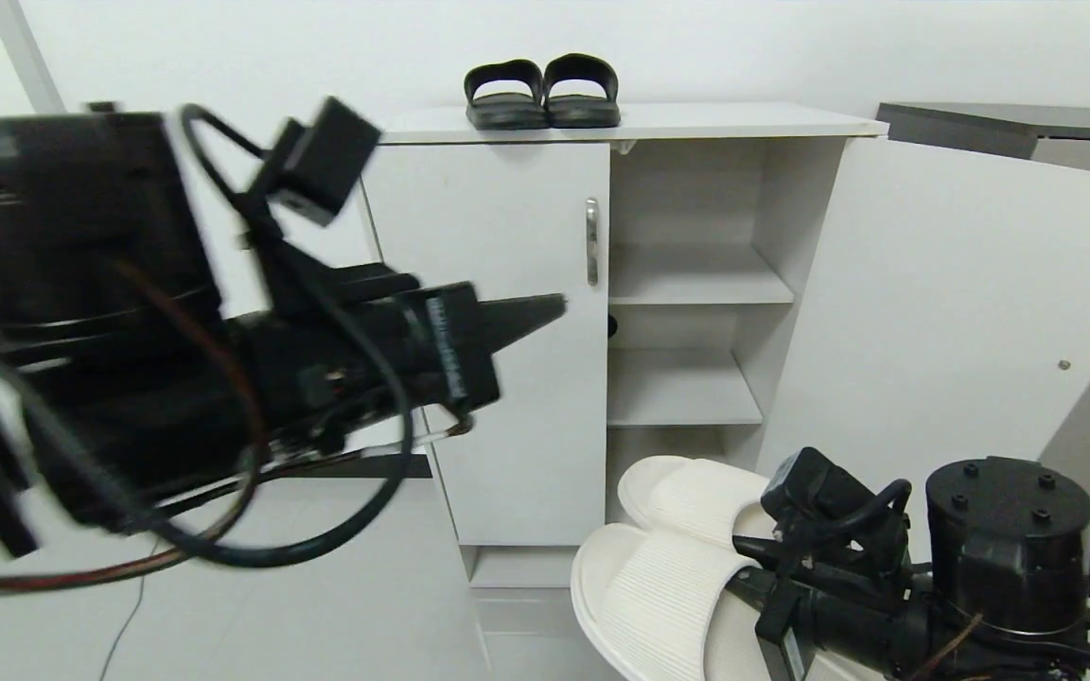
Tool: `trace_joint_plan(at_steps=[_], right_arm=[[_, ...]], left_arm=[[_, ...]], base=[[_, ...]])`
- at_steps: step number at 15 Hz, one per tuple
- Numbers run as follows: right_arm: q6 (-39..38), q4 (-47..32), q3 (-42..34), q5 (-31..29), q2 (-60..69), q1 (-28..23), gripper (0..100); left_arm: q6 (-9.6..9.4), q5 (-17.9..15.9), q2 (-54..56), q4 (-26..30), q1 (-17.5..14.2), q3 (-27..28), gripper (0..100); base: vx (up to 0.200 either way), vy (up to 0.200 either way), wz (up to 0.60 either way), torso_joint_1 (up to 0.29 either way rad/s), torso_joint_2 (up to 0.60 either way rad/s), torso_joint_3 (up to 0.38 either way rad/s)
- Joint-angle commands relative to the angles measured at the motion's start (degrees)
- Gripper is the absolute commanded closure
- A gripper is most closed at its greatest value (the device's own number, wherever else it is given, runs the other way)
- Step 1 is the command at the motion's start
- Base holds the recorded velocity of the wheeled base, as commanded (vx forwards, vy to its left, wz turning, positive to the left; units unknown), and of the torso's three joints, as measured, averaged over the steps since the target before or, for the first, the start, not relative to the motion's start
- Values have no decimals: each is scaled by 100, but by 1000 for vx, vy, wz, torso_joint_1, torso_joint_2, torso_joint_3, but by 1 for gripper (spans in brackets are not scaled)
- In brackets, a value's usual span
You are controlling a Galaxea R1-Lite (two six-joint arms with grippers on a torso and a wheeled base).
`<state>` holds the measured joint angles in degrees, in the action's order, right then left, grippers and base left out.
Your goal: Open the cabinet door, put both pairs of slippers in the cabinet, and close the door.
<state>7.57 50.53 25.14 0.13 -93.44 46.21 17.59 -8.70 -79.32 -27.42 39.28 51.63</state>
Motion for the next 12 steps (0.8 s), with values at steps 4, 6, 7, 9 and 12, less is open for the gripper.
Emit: trace_joint_plan(at_steps=[4, 6, 7, 9, 12], right_arm=[[-1, 9, 9, -5, -139, -51, 100], [16, 27, 9, -13, -131, -51, 100], [16, 45, 9, -13, -139, -51, 100], [25, 53, 9, -13, -157, -51, 100], [34, 53, 0, -13, -157, -51, 100]], left_arm=[[-669, 835, 4742, 3234, -1467, -1656, 100], [-669, 1327, 5665, 4016, -1985, -1884, 100], [-678, 1503, 6052, 4139, -2399, -2183, 100], [-836, 1837, 6667, 4148, -3023, -2834, 100], [-1003, 1943, 7335, 4130, -3286, -3633, 100]], base=[[0, 0, 0, 0, 0, 0], [0, 0, 0, 0, 0, 0], [0, 0, 0, 0, 0, 0], [0, 0, 0, 0, 0, 0], [0, 0, 0, 0, 0, 0]])
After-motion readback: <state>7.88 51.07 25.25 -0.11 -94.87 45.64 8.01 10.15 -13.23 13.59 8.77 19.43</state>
